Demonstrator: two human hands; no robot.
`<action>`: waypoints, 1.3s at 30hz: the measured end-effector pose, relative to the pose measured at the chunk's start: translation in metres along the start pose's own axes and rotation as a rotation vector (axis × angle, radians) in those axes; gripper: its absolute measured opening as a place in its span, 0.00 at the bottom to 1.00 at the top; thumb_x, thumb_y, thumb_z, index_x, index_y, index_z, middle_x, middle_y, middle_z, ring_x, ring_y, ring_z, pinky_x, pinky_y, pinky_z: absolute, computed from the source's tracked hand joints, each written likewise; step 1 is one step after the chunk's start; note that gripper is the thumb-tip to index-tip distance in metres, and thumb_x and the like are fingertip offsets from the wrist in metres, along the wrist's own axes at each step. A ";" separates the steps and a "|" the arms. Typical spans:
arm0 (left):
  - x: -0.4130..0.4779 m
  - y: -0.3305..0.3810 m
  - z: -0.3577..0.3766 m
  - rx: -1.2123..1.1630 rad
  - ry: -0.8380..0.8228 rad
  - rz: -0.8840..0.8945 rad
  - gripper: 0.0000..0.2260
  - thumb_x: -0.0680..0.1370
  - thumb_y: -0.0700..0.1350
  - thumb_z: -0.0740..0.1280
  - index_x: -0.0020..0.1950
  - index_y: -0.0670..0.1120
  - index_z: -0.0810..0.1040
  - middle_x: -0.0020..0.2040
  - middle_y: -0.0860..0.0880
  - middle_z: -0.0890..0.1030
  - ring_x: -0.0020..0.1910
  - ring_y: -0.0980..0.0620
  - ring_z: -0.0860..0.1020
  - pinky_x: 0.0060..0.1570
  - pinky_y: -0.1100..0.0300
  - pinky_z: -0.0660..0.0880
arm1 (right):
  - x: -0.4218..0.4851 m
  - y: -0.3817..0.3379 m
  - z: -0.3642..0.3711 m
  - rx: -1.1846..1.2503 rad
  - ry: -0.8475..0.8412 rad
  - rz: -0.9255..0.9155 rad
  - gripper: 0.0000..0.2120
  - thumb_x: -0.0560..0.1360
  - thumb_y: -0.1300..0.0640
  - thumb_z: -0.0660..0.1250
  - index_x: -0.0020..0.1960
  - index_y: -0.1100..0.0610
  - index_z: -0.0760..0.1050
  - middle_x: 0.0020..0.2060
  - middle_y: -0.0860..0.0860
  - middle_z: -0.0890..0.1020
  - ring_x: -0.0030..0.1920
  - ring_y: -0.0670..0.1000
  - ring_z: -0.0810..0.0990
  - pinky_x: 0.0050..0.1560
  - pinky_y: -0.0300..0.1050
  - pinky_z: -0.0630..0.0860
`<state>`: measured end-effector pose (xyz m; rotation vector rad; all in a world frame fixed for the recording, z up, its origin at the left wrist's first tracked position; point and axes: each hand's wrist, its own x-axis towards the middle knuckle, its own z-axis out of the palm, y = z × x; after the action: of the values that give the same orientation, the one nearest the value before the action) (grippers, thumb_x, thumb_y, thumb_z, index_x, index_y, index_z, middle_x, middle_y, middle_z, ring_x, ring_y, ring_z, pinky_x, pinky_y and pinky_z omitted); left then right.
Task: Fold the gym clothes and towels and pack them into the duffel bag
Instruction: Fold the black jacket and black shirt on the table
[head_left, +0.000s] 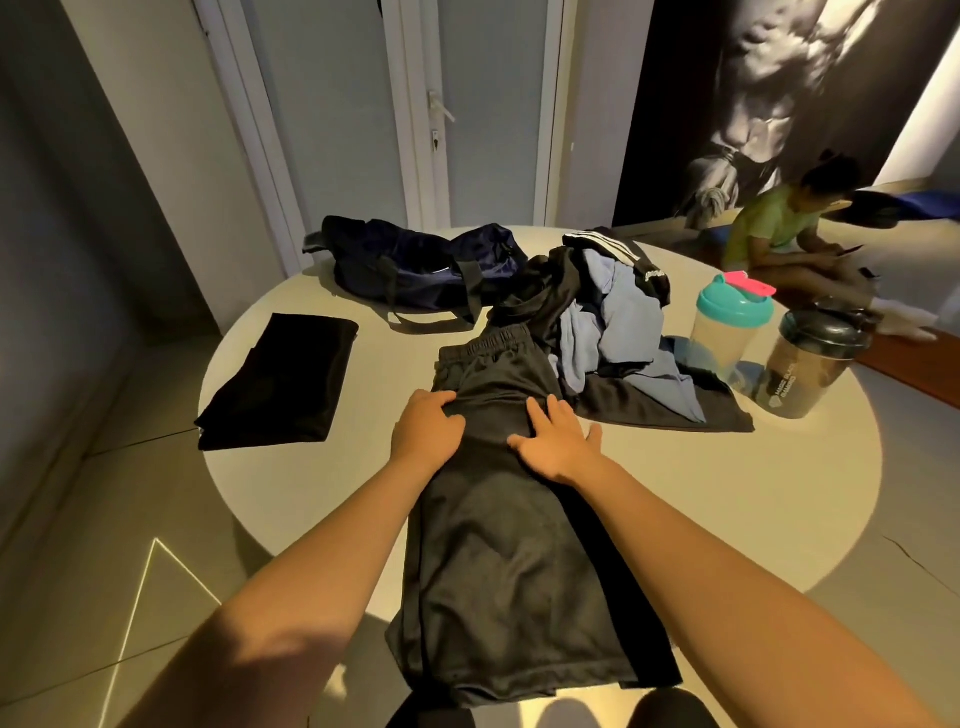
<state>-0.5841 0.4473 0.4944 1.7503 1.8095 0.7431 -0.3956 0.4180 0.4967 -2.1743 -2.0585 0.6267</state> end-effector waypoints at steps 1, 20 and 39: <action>-0.001 -0.003 0.002 -0.013 0.029 -0.003 0.22 0.79 0.47 0.64 0.74 0.50 0.72 0.70 0.46 0.70 0.64 0.43 0.75 0.67 0.48 0.72 | 0.001 0.002 0.001 0.007 0.078 0.020 0.32 0.80 0.40 0.52 0.81 0.50 0.53 0.81 0.52 0.51 0.80 0.54 0.45 0.76 0.69 0.41; 0.051 0.012 0.006 0.043 0.066 -0.086 0.17 0.83 0.56 0.53 0.72 0.59 0.62 0.69 0.47 0.73 0.72 0.44 0.64 0.71 0.44 0.56 | 0.040 -0.031 -0.012 0.147 0.385 -0.127 0.25 0.82 0.41 0.55 0.78 0.43 0.62 0.80 0.53 0.55 0.79 0.57 0.51 0.73 0.61 0.51; 0.067 0.011 -0.021 -0.596 0.206 0.039 0.22 0.78 0.36 0.65 0.66 0.59 0.70 0.64 0.53 0.74 0.53 0.60 0.77 0.51 0.67 0.75 | 0.087 -0.056 -0.045 0.540 0.302 -0.128 0.15 0.79 0.49 0.67 0.59 0.54 0.66 0.50 0.53 0.77 0.50 0.57 0.77 0.47 0.50 0.71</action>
<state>-0.5935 0.5139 0.5182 1.3490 1.4623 1.3560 -0.4314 0.5171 0.5357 -1.6975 -1.6220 0.6893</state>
